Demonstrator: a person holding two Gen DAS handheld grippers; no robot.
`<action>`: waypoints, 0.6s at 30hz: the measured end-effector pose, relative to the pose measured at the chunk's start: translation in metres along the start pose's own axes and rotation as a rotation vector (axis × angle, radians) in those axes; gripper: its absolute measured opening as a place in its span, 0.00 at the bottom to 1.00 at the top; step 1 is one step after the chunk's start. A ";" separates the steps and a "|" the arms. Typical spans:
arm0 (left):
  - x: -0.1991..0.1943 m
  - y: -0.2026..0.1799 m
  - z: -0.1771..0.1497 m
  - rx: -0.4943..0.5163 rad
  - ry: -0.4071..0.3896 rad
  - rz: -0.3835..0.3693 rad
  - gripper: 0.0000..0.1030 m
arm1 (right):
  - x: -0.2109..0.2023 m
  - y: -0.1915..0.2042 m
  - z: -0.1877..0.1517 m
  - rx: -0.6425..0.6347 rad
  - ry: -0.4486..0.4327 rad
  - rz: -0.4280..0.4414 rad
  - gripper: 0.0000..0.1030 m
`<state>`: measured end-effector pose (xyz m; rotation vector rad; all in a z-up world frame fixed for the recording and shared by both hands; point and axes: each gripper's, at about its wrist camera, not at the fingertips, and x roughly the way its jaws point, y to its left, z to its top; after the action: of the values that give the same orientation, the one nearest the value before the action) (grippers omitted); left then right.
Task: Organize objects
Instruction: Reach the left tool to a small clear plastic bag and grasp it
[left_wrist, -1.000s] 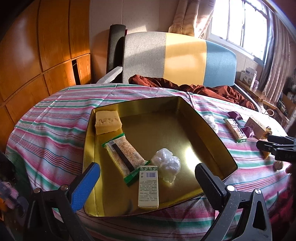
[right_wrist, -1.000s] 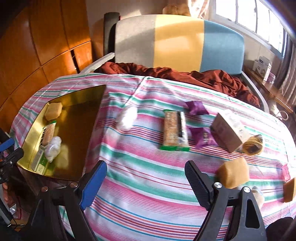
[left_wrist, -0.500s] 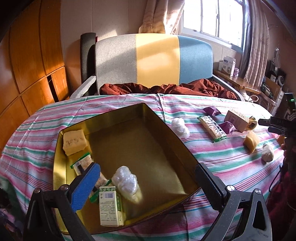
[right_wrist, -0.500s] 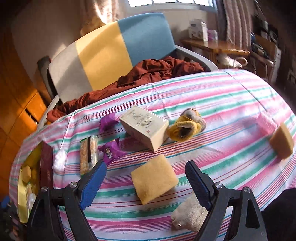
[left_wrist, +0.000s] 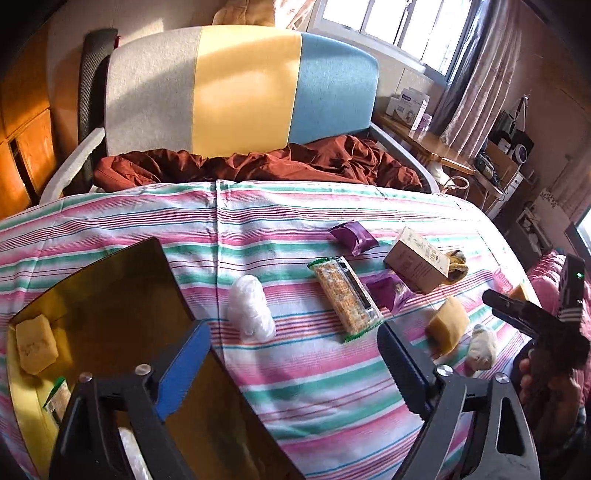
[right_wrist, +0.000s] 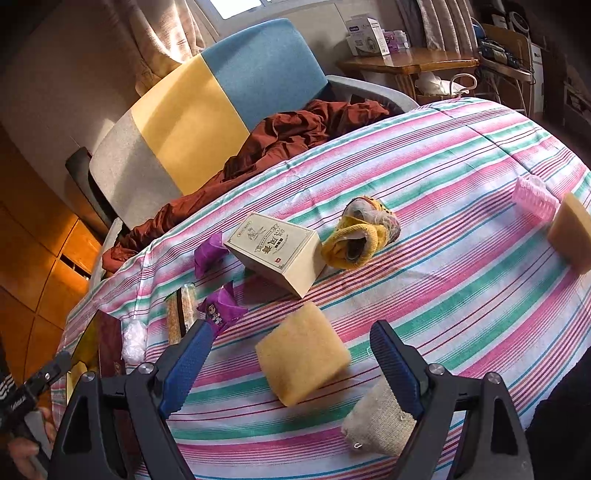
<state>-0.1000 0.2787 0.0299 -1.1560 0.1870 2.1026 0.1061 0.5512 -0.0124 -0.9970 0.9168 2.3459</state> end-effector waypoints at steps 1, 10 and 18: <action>0.011 -0.001 0.008 -0.002 0.021 -0.002 0.84 | 0.000 0.000 0.000 0.002 0.003 0.007 0.86; 0.103 0.017 0.034 -0.044 0.247 0.051 0.65 | 0.003 -0.004 0.001 0.028 0.028 0.045 0.86; 0.125 0.012 0.026 0.054 0.273 0.151 0.44 | 0.004 -0.005 0.001 0.032 0.039 0.047 0.86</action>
<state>-0.1682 0.3466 -0.0549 -1.4330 0.4685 2.0465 0.1058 0.5555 -0.0173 -1.0224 1.0005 2.3504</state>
